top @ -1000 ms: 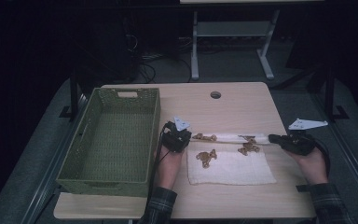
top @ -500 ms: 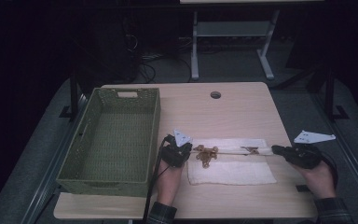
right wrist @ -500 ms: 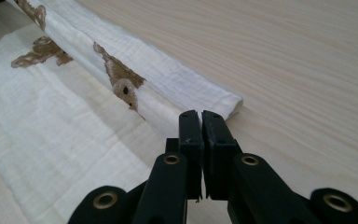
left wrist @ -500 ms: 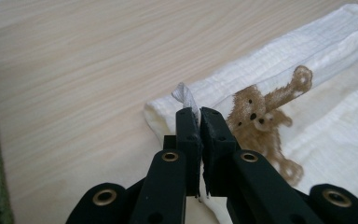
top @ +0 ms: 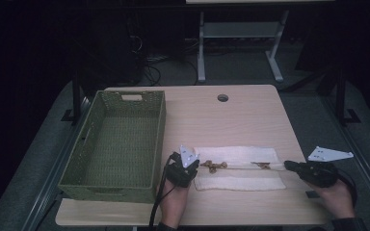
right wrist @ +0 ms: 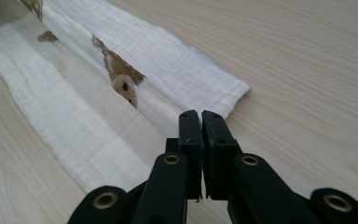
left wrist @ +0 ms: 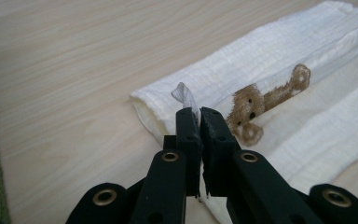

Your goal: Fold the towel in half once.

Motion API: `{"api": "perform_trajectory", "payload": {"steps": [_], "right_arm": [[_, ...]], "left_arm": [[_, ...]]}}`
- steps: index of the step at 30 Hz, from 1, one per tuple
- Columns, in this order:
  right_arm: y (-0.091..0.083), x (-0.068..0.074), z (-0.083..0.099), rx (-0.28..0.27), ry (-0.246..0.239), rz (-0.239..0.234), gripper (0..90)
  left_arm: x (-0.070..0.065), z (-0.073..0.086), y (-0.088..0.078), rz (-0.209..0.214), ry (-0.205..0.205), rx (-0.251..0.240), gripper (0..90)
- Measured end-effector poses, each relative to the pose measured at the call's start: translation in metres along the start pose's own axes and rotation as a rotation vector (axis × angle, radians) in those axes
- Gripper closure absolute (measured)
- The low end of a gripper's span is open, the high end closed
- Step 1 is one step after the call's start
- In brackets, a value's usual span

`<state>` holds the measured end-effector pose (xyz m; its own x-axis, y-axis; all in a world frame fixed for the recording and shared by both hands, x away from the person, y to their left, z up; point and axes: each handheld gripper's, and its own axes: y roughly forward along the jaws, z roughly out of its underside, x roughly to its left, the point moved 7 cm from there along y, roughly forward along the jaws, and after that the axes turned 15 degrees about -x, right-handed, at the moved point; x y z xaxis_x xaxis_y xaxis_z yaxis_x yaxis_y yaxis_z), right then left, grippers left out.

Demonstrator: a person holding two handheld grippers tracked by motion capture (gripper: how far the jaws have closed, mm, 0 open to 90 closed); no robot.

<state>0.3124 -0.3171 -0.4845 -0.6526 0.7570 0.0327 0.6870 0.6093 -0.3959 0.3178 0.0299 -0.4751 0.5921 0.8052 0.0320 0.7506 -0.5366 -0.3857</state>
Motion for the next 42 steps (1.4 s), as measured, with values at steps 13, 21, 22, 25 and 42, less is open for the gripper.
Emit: {"api": "perform_trajectory", "payload": {"steps": [13,21,22,25,42], "right_arm": [[-0.012,0.016,0.017,0.015,0.018,-0.045,86.4],[-0.02,0.021,0.025,0.016,0.048,-0.075,86.4],[-0.02,0.021,0.025,0.016,0.048,-0.075,86.4],[-0.02,0.022,0.029,0.023,0.042,-0.083,86.0],[0.009,0.01,0.008,0.004,0.049,-0.092,74.0]], "left_arm": [[-0.011,0.021,-0.017,0.04,-0.037,0.004,86.2],[-0.017,0.028,-0.024,0.062,-0.053,0.017,86.2],[-0.018,0.03,-0.023,0.064,-0.055,0.02,86.2],[-0.019,0.035,-0.025,0.076,-0.061,0.031,85.2],[0.0,0.013,0.006,0.092,-0.075,0.013,63.2]]}}
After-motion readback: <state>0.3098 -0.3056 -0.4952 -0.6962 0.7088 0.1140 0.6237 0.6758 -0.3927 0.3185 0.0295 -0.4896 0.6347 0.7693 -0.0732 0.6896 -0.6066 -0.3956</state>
